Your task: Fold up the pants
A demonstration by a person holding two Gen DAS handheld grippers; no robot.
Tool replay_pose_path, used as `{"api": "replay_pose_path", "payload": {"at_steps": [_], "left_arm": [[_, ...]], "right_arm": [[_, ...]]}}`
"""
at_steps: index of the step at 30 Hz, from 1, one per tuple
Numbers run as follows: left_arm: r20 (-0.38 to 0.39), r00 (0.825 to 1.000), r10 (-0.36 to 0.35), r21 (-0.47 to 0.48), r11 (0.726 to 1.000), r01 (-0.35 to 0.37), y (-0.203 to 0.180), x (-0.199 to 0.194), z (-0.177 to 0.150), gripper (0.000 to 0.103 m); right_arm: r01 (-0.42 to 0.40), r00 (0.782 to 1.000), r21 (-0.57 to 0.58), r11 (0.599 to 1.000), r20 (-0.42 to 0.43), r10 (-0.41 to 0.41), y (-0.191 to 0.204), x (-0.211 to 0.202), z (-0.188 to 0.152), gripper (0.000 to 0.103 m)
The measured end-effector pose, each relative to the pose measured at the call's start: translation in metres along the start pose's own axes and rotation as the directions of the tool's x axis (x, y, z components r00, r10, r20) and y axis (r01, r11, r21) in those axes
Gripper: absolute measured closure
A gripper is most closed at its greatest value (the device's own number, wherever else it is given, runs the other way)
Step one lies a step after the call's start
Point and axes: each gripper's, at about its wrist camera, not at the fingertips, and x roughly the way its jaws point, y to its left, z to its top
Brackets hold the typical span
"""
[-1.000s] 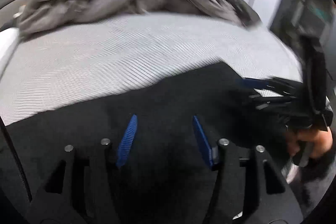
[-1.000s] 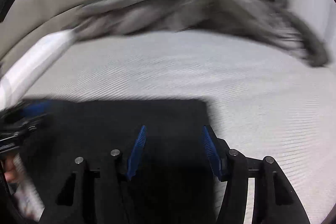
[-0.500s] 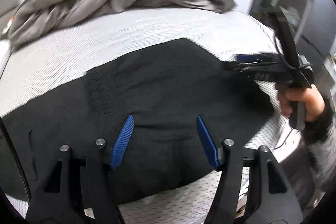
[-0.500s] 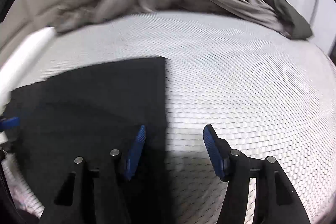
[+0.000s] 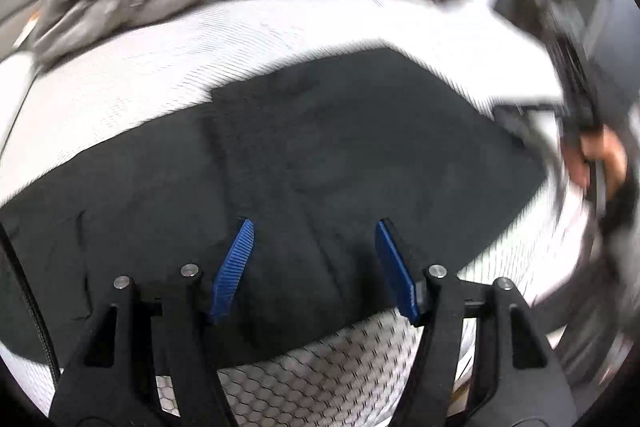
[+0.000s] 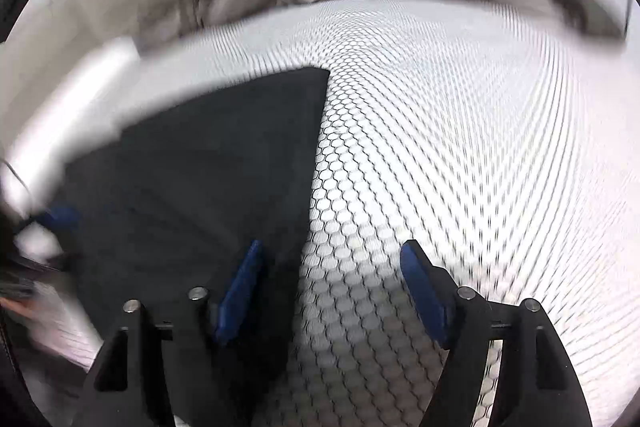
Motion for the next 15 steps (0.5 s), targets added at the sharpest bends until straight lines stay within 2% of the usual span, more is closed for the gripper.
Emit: {"api": "replay_pose_path", "payload": {"at_steps": [3,5,7,8,9,12,13,14,15], "left_arm": [[0.067,0.997,0.026,-0.177,0.984,-0.013,0.027,-0.005,0.014,0.040],[0.090,0.995,0.044,-0.266,0.964,-0.019,0.040,-0.004,0.020,0.040],[0.094,0.994,0.059,-0.328,0.944,-0.025,0.051,-0.004,0.021,0.040],[0.096,0.993,0.065,-0.343,0.939,-0.029,0.056,-0.005,0.020,0.040],[0.096,0.992,0.076,-0.354,0.935,-0.037,0.055,-0.007,0.018,0.040],[0.100,0.990,0.103,-0.360,0.931,-0.060,0.058,-0.017,0.012,0.040],[0.093,0.988,0.120,-0.360,0.930,-0.079,0.063,-0.019,0.010,0.040],[0.084,0.987,0.136,-0.365,0.926,-0.096,0.066,-0.019,0.008,0.040],[0.065,0.986,0.156,-0.375,0.919,-0.121,0.071,-0.019,0.005,0.040]], "right_arm": [[-0.184,0.982,0.121,0.975,-0.007,0.186,-0.012,0.011,0.002,0.044],[-0.230,0.971,0.136,0.964,-0.026,0.236,-0.010,0.027,0.009,0.050],[-0.262,0.961,0.134,0.956,-0.052,0.271,0.001,0.045,0.016,0.068],[-0.245,0.965,0.119,0.962,-0.065,0.254,0.009,0.050,0.018,0.085],[-0.201,0.978,0.054,0.978,-0.050,0.204,0.023,0.046,0.023,0.093],[-0.181,0.983,-0.074,0.981,0.022,0.183,0.049,0.025,0.042,0.094],[-0.174,0.984,-0.082,0.981,0.022,0.176,0.045,0.015,0.030,0.094],[-0.130,0.992,-0.068,0.989,-0.011,0.129,0.040,0.024,0.030,0.094],[-0.093,0.995,-0.057,0.994,-0.046,0.090,0.034,0.027,0.024,0.086]]}}
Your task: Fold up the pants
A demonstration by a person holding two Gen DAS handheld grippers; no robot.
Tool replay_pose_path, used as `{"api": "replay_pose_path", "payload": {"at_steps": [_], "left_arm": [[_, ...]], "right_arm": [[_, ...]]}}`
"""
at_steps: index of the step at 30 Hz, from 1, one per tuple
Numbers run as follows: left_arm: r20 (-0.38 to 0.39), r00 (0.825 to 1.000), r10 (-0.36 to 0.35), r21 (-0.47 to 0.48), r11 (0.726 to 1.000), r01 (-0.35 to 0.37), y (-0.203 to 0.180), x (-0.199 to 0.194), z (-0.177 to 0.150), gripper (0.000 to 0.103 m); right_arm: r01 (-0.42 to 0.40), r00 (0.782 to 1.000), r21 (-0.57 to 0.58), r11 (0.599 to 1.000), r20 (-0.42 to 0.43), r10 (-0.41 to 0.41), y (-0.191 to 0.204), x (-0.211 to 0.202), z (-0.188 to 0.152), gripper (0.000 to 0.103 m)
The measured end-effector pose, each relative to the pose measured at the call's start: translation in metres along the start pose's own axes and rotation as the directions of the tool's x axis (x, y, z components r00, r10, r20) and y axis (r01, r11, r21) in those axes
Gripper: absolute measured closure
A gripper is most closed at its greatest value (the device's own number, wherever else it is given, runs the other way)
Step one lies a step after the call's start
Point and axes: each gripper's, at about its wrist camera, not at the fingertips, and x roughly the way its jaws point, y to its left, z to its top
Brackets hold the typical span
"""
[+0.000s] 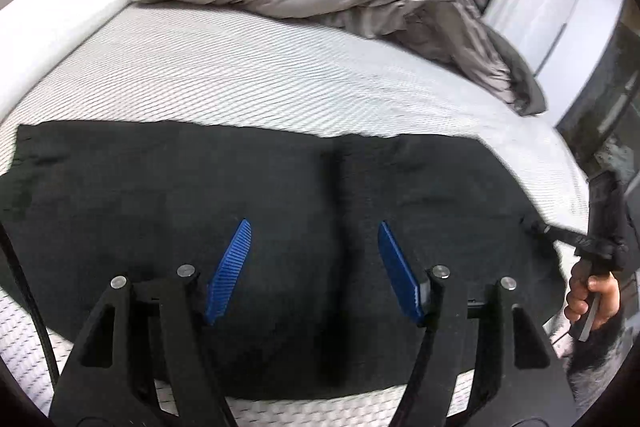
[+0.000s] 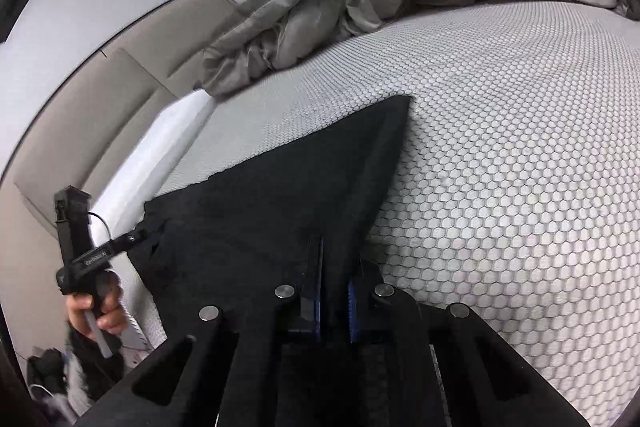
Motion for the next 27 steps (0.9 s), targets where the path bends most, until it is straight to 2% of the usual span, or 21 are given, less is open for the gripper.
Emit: {"api": "replay_pose_path", "payload": {"at_steps": [1,2,4,5,6,8,11,14,16,18,19,20,21,22,23,25,27], "left_arm": [[-0.015,0.999,0.029,-0.014,0.999,-0.029,0.009,-0.002,-0.001,0.040],[-0.021,0.999,0.048,-0.031,0.998,-0.049,0.016,-0.004,-0.002,0.040],[-0.020,0.996,0.092,-0.078,0.993,-0.093,0.037,-0.017,-0.004,0.040],[-0.016,0.993,0.118,-0.108,0.987,-0.119,0.049,-0.027,-0.006,0.039],[-0.011,0.989,0.146,-0.143,0.979,-0.146,0.063,-0.036,-0.009,0.037],[-0.002,0.981,0.195,-0.227,0.955,-0.190,0.091,-0.052,-0.016,0.031],[-0.056,0.976,0.210,-0.348,0.912,-0.216,0.139,-0.061,-0.032,0.031],[-0.089,0.981,0.175,-0.409,0.891,-0.196,0.167,-0.059,-0.045,0.033],[-0.063,0.989,0.137,-0.461,0.874,-0.151,0.180,-0.053,-0.045,0.034],[-0.067,0.989,0.132,-0.515,0.845,-0.147,0.190,-0.047,-0.042,0.035],[-0.044,0.990,0.133,-0.549,0.825,-0.135,0.193,-0.047,-0.040,0.035],[-0.018,0.991,0.133,-0.565,0.816,-0.120,0.195,-0.046,-0.039,0.038],[0.004,0.990,0.142,-0.572,0.812,-0.114,0.196,-0.044,-0.035,0.054],[-0.001,0.985,0.170,-0.573,0.807,-0.140,0.198,-0.042,-0.032,0.083],[-0.017,0.978,0.210,-0.570,0.801,-0.182,0.199,-0.038,-0.029,0.094],[0.012,0.974,0.226,-0.571,0.801,-0.179,0.195,-0.040,-0.026,0.102],[0.066,0.954,0.294,-0.497,0.838,-0.224,0.169,-0.052,-0.015,0.103]], "right_arm": [[0.063,0.995,0.026,0.998,-0.082,-0.061,-0.011,0.023,-0.001,0.080],[0.051,0.994,0.057,0.997,-0.098,-0.045,-0.017,0.035,0.000,0.078],[-0.004,0.999,0.107,0.994,-0.048,0.010,-0.021,0.024,0.001,0.075],[0.005,0.999,0.099,0.995,-0.047,-0.001,-0.020,0.020,0.001,0.068],[0.037,0.999,0.074,0.997,-0.019,-0.035,-0.019,0.010,0.001,0.056],[0.069,0.997,0.065,0.995,0.016,-0.070,-0.020,0.002,0.000,0.042],[0.045,0.999,0.114,0.992,0.007,-0.046,-0.028,-0.003,-0.008,0.040],[0.045,0.999,0.102,0.994,0.003,-0.045,-0.032,-0.009,-0.009,0.040],[0.050,0.999,0.086,0.995,0.004,-0.051,-0.032,-0.009,-0.010,0.039],[0.052,0.999,0.084,0.995,0.000,-0.052,-0.034,-0.013,-0.017,0.038],[0.057,0.998,0.082,0.995,0.001,-0.057,-0.033,-0.011,-0.017,0.038],[0.060,0.998,0.078,0.995,0.000,-0.061,-0.032,-0.011,-0.017,0.037],[0.064,0.998,0.071,0.995,-0.001,-0.064,-0.030,-0.010,-0.017,0.037],[0.065,0.998,0.061,0.996,-0.003,-0.065,-0.022,-0.002,-0.012,0.037],[0.065,0.998,0.056,0.996,-0.004,-0.065,-0.021,-0.001,-0.012,0.037],[0.067,0.998,0.049,0.997,-0.004,-0.067,-0.019,0.001,-0.011,0.037],[0.066,0.998,0.045,0.997,-0.004,-0.066,-0.017,0.004,-0.007,0.037]]}}
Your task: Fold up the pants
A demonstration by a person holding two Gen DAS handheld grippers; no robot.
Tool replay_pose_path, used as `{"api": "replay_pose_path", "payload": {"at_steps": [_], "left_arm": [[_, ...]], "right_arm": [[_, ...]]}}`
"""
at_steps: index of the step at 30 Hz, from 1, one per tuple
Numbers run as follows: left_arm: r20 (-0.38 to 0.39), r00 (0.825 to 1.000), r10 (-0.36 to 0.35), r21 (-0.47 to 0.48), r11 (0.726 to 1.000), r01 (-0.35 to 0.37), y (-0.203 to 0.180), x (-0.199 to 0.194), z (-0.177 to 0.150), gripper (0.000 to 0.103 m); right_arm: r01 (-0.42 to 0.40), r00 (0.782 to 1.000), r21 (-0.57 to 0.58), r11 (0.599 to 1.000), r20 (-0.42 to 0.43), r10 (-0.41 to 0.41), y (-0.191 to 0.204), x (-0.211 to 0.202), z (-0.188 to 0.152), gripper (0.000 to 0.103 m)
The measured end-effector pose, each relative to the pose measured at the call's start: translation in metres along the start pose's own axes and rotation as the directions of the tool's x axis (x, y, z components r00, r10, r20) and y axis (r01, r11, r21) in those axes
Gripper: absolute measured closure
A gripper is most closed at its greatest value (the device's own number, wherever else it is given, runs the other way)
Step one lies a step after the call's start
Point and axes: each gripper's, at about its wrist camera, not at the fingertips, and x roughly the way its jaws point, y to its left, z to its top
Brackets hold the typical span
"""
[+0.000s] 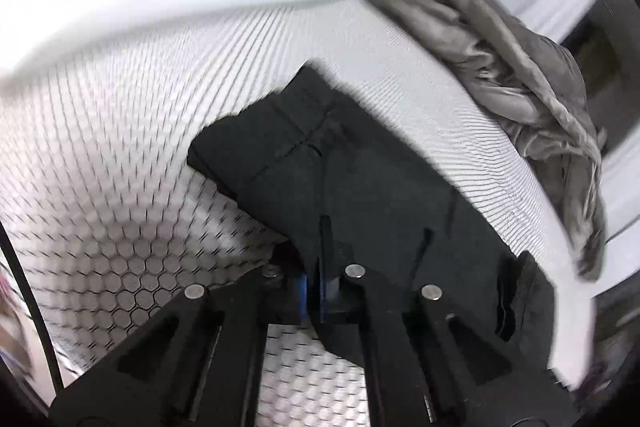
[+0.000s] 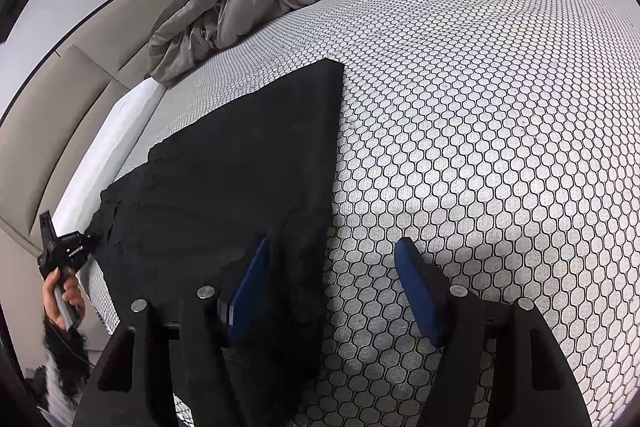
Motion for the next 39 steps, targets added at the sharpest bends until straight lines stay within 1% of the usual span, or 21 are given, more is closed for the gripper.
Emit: {"api": "replay_pose_path", "payload": {"at_steps": [2,5,9,12,13,14,15,16,17,18,20,22,24,25,27,29,30,32,34,36,39], "left_arm": [[0.070,0.997,-0.027,0.111,0.994,0.019,-0.034,-0.026,0.000,0.103],[0.161,0.980,-0.117,0.276,0.959,0.069,-0.098,-0.073,-0.015,0.103],[0.145,0.945,-0.295,0.456,0.867,0.200,-0.201,-0.114,-0.055,0.103],[0.007,0.912,-0.411,0.589,0.738,0.328,-0.281,-0.123,-0.109,0.101],[-0.051,0.901,-0.432,0.618,0.695,0.368,-0.302,-0.120,-0.129,0.093],[-0.160,0.878,-0.452,0.649,0.621,0.438,-0.326,-0.110,-0.160,0.082],[-0.265,0.855,-0.446,0.669,0.554,0.497,-0.341,-0.098,-0.182,0.047],[-0.376,0.826,-0.420,0.677,0.485,0.554,-0.352,-0.086,-0.206,0.032],[-0.456,0.799,-0.393,0.676,0.431,0.598,-0.356,-0.074,-0.229,0.032],[-0.500,0.782,-0.371,0.680,0.392,0.620,-0.355,-0.066,-0.246,0.032],[-0.517,0.783,-0.347,0.694,0.365,0.620,-0.346,-0.060,-0.261,0.032],[-0.528,0.764,-0.371,0.675,0.363,0.643,-0.330,-0.067,-0.253,0.032],[-0.489,0.762,-0.424,0.658,0.394,0.642,-0.314,-0.071,-0.226,0.030],[-0.458,0.772,-0.441,0.653,0.423,0.629,-0.302,-0.074,-0.213,0.025],[-0.374,0.812,-0.448,0.636,0.513,0.576,-0.280,-0.070,-0.186,0.023],[-0.314,0.856,-0.410,0.599,0.614,0.514,-0.264,-0.050,-0.159,0.023],[-0.287,0.881,-0.377,0.576,0.667,0.473,-0.256,-0.041,-0.147,0.023],[-0.246,0.915,-0.320,0.530,0.746,0.403,-0.235,-0.021,-0.128,0.023],[-0.241,0.929,-0.281,0.482,0.796,0.366,-0.218,-0.003,-0.114,0.023],[-0.250,0.929,-0.272,0.435,0.826,0.359,-0.202,0.008,-0.103,0.023],[-0.245,0.936,-0.254,0.415,0.844,0.338,-0.184,0.020,-0.097,0.023]], "right_arm": [[-0.005,1.000,0.004,1.000,0.004,0.005,-0.002,-0.004,-0.001,0.036],[-0.020,1.000,0.014,1.000,0.011,0.020,-0.002,-0.009,0.001,0.036],[-0.032,0.999,-0.001,0.999,0.036,0.032,0.001,-0.020,0.004,0.036],[-0.038,0.998,0.004,0.999,0.059,0.038,-0.001,-0.027,0.008,0.036],[-0.036,0.997,0.008,0.999,0.069,0.035,-0.003,-0.031,0.009,0.036],[-0.027,0.997,0.016,1.000,0.078,0.025,-0.008,-0.034,0.009,0.036],[-0.015,0.997,0.020,1.000,0.081,0.014,-0.012,-0.036,0.008,0.036],[-0.003,0.997,0.023,1.000,0.080,0.001,-0.016,-0.038,0.007,0.036],[0.010,0.997,0.026,1.000,0.079,-0.012,-0.021,-0.040,0.006,0.036],[0.022,0.997,0.033,0.999,0.077,-0.024,-0.025,-0.041,0.005,0.036],[0.034,0.996,0.045,0.998,0.075,-0.037,-0.035,-0.044,0.003,0.036],[0.037,0.996,0.051,0.998,0.074,-0.041,-0.039,-0.047,0.001,0.036],[0.004,0.997,0.047,0.999,0.079,-0.008,-0.038,-0.049,0.001,0.036],[-0.021,0.996,0.046,0.999,0.084,0.017,-0.035,-0.050,0.001,0.036],[-0.125,0.989,0.044,0.991,0.087,0.121,-0.025,-0.050,0.003,0.036],[-0.247,0.967,0.051,0.968,0.076,0.243,-0.015,-0.046,0.003,0.036],[-0.329,0.944,0.055,0.943,0.060,0.325,-0.006,-0.040,0.004,0.036],[-0.395,0.919,0.062,0.917,0.036,0.393,0.004,-0.032,0.004,0.036],[-0.401,0.916,0.066,0.914,0.014,0.401,0.014,-0.021,0.006,0.036],[-0.387,0.922,0.070,0.919,0.003,0.388,0.019,-0.014,0.008,0.036],[-0.471,0.882,0.109,0.875,0.028,0.471,0.019,-0.014,0.012,0.036]]}}
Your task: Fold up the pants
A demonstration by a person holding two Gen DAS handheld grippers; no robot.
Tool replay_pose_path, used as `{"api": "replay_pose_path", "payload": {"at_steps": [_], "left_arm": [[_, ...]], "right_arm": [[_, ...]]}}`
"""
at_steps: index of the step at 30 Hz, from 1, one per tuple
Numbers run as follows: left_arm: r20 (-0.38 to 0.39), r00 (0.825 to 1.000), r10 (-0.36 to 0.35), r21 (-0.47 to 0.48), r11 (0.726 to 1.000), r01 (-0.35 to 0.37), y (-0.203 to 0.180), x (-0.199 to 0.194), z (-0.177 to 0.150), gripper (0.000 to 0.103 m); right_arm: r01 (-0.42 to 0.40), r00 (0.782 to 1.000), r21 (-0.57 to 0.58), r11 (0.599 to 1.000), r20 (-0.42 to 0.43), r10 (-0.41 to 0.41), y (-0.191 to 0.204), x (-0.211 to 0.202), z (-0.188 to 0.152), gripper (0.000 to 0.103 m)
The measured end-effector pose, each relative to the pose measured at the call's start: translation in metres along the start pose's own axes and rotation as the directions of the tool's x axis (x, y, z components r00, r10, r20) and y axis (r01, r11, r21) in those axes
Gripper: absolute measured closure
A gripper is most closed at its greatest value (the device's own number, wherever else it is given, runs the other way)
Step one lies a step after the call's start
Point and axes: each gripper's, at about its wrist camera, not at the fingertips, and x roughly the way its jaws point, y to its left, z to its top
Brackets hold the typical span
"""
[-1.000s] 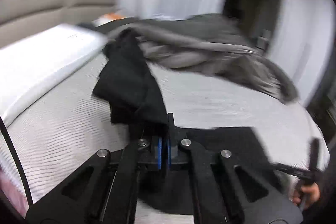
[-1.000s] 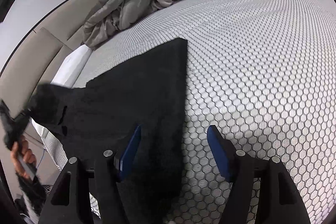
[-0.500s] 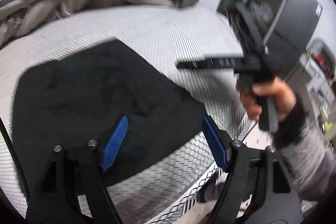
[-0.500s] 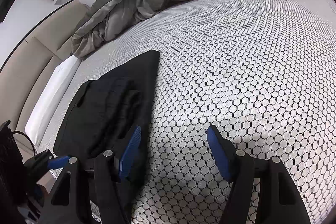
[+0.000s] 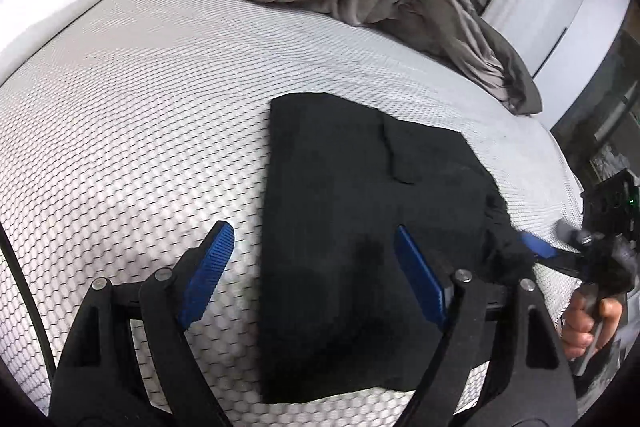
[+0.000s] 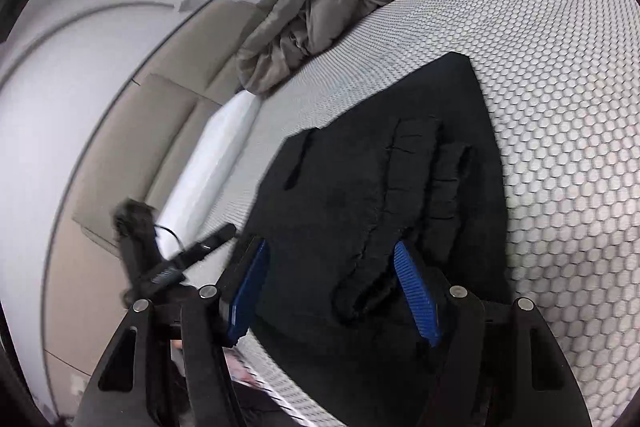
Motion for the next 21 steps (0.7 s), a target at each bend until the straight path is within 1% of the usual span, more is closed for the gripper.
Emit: {"api": "replay_pose_path", "payload": {"at_steps": [1,2,4,7,9,10,11,12,13,14,16,17,19,20,21], "left_arm": [[0.000,1.000,0.001,0.007,1.000,-0.001,0.006,-0.003,-0.003,0.023],[0.004,1.000,0.005,0.018,1.000,-0.005,0.007,-0.005,-0.006,0.023],[0.014,1.000,0.019,0.052,0.998,-0.019,0.008,-0.008,-0.007,0.023],[0.020,0.999,0.042,0.092,0.995,-0.044,0.004,-0.008,-0.010,0.023],[0.016,0.999,0.041,0.096,0.994,-0.042,0.001,-0.010,-0.010,0.023],[0.017,0.999,0.039,0.097,0.995,-0.040,0.000,-0.011,-0.010,0.023],[0.020,0.999,0.041,0.095,0.995,-0.043,0.001,-0.011,-0.010,0.023],[0.025,0.999,0.046,0.092,0.995,-0.048,-0.001,-0.013,-0.009,0.023],[0.030,0.998,0.047,0.088,0.995,-0.049,0.000,-0.013,-0.009,0.023],[0.034,0.998,0.045,0.084,0.995,-0.048,-0.002,-0.015,-0.009,0.023],[0.040,0.998,0.043,0.078,0.996,-0.046,-0.002,-0.017,-0.007,0.023],[0.043,0.998,0.044,0.077,0.996,-0.047,-0.003,-0.017,-0.007,0.023],[0.039,0.998,0.045,0.083,0.995,-0.048,-0.005,-0.017,-0.007,0.023],[0.034,0.998,0.049,0.093,0.994,-0.051,-0.007,-0.015,-0.008,0.023],[0.032,0.998,0.053,0.099,0.994,-0.056,-0.009,-0.013,-0.008,0.023]], "right_arm": [[-0.041,0.999,0.012,0.999,0.000,0.041,0.001,0.001,0.002,0.036],[-0.050,0.999,0.015,0.999,-0.004,0.050,0.002,0.002,0.002,0.036],[-0.002,1.000,-0.005,1.000,-0.025,0.001,0.004,0.008,0.002,0.036],[0.072,0.996,0.016,0.997,-0.054,-0.071,-0.001,0.028,0.003,0.038],[0.094,0.994,-0.004,0.996,-0.061,-0.094,0.000,0.035,0.002,0.049],[0.103,0.992,-0.019,0.994,-0.070,-0.104,0.003,0.039,0.002,0.053],[0.119,0.990,-0.042,0.992,-0.076,-0.122,0.003,0.039,-0.001,0.065],[0.178,0.981,-0.088,0.980,-0.062,-0.184,0.010,0.040,-0.002,0.080],[0.211,0.975,-0.120,0.970,-0.040,-0.217,0.014,0.040,0.000,0.088],[0.202,0.978,-0.146,0.968,-0.022,-0.207,0.021,0.035,-0.001,0.097],[0.185,0.982,-0.189,0.964,0.008,-0.186,0.036,0.022,-0.005,0.098],[0.192,0.981,-0.204,0.960,0.018,-0.193,0.042,0.014,-0.007,0.098],[0.232,0.972,-0.224,0.946,0.018,-0.234,0.043,0.005,-0.012,0.098],[0.263,0.964,-0.221,0.939,0.019,-0.265,0.038,0.004,-0.013,0.098],[0.350,0.934,-0.206,0.914,0.010,-0.356,0.024,0.006,-0.015,0.098]]}}
